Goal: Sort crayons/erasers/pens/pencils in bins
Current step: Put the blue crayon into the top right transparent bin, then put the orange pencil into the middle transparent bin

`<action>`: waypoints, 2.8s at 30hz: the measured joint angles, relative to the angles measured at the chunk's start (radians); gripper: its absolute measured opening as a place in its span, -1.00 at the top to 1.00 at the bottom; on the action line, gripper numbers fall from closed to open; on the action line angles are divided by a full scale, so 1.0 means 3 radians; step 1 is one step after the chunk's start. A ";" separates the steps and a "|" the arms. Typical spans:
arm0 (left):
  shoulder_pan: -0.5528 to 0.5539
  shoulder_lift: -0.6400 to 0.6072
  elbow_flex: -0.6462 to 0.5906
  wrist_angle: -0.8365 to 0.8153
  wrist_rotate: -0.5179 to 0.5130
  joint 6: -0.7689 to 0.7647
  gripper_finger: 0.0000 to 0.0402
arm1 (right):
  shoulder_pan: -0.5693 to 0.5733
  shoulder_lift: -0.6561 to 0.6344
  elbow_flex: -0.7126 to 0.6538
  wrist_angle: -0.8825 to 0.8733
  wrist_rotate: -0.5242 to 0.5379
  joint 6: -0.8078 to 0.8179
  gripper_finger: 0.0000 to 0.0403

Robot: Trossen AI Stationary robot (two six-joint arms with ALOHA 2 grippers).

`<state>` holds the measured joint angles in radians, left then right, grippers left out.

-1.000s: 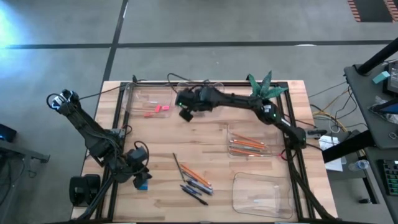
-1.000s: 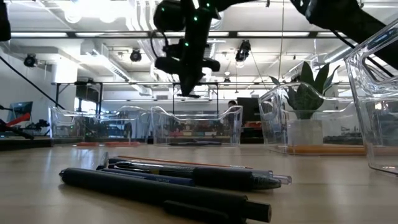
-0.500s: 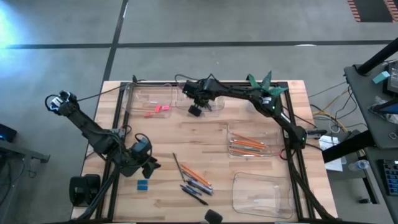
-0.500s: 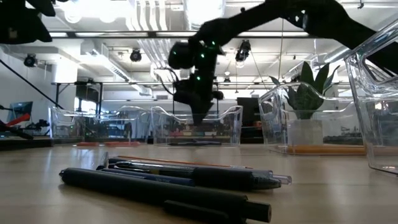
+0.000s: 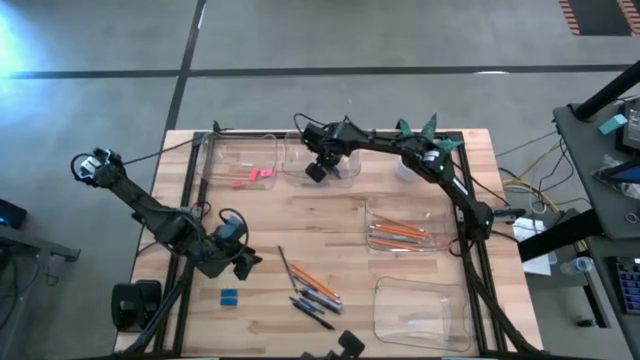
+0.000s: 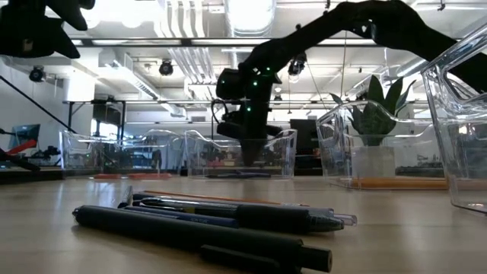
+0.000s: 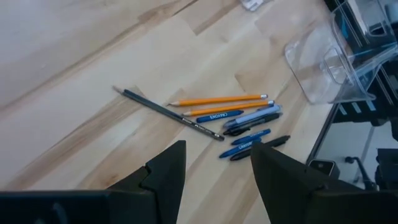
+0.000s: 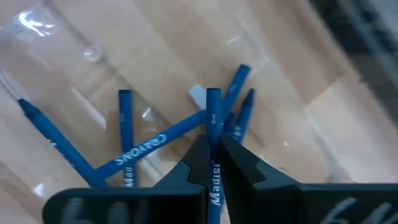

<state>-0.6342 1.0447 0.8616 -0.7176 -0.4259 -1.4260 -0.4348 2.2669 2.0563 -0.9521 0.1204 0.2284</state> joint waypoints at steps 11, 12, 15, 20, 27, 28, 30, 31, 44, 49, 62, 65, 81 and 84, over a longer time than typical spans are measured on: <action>0.0000 0.0000 0.0000 0.0000 0.0003 0.0003 0.16 | 0.0000 0.0000 -0.0058 0.0182 -0.0136 0.0132 0.90; 0.0000 0.0000 0.0000 0.0001 0.0003 0.0001 0.16 | 0.0000 0.0000 -0.0058 0.0187 -0.0138 0.0151 0.87; 0.0000 0.0000 0.0000 0.0006 0.0003 0.0000 0.16 | 0.0000 0.0000 -0.0058 0.0187 -0.0139 0.0207 0.76; 0.0000 0.0000 0.0000 0.0007 0.0004 -0.0003 0.16 | 0.0000 0.0000 -0.0058 0.0176 -0.0138 0.0207 0.54; 0.0000 0.0000 -0.0001 0.0007 0.0004 -0.0019 0.16 | -0.0007 -0.0022 0.0096 -0.0107 -0.0139 0.0038 0.32; 0.0000 0.0000 -0.0001 0.0007 0.0004 -0.0020 0.16 | -0.0010 -0.0037 0.0168 -0.0190 -0.0138 -0.0012 0.30; 0.0000 0.0000 -0.0001 0.0007 0.0004 -0.0019 0.16 | -0.0014 -0.0078 0.0338 -0.0365 -0.0137 -0.0056 0.29; 0.0000 0.0000 -0.0001 0.0007 0.0004 -0.0019 0.16 | -0.0014 -0.0098 0.0426 -0.0455 -0.0137 -0.0056 0.29; 0.0000 0.0000 -0.0003 0.0005 0.0005 0.0249 0.16 | 0.0547 -0.0594 0.0782 -0.1237 -0.0141 0.0294 0.43; -0.0001 0.0000 -0.0005 -0.0066 0.0021 0.0300 0.16 | 0.1108 -0.0796 0.0617 -0.1133 -0.0051 0.0420 0.46; -0.0014 0.0000 -0.0006 -0.0084 0.0552 0.0350 0.16 | 0.2097 -0.0809 -0.0226 -0.0315 0.0464 0.1633 0.50; -0.0020 0.0000 -0.0006 -0.0084 0.0559 0.0400 0.16 | 0.2186 -0.0809 -0.0458 -0.0047 0.0301 0.1912 0.51; -0.0020 0.0000 -0.0006 0.0181 0.0621 0.0438 0.16 | 0.2367 -0.0746 -0.1061 0.1100 0.0038 0.2473 0.50; -0.0020 0.0000 -0.0006 0.0183 0.0621 0.0440 0.16 | 0.2404 -0.0649 -0.1005 0.1101 0.0036 0.2473 0.48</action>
<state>-0.6403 1.0447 0.8597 -0.6628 -0.2398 -1.2942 0.2863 2.0723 1.7548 -0.6218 0.1311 0.9703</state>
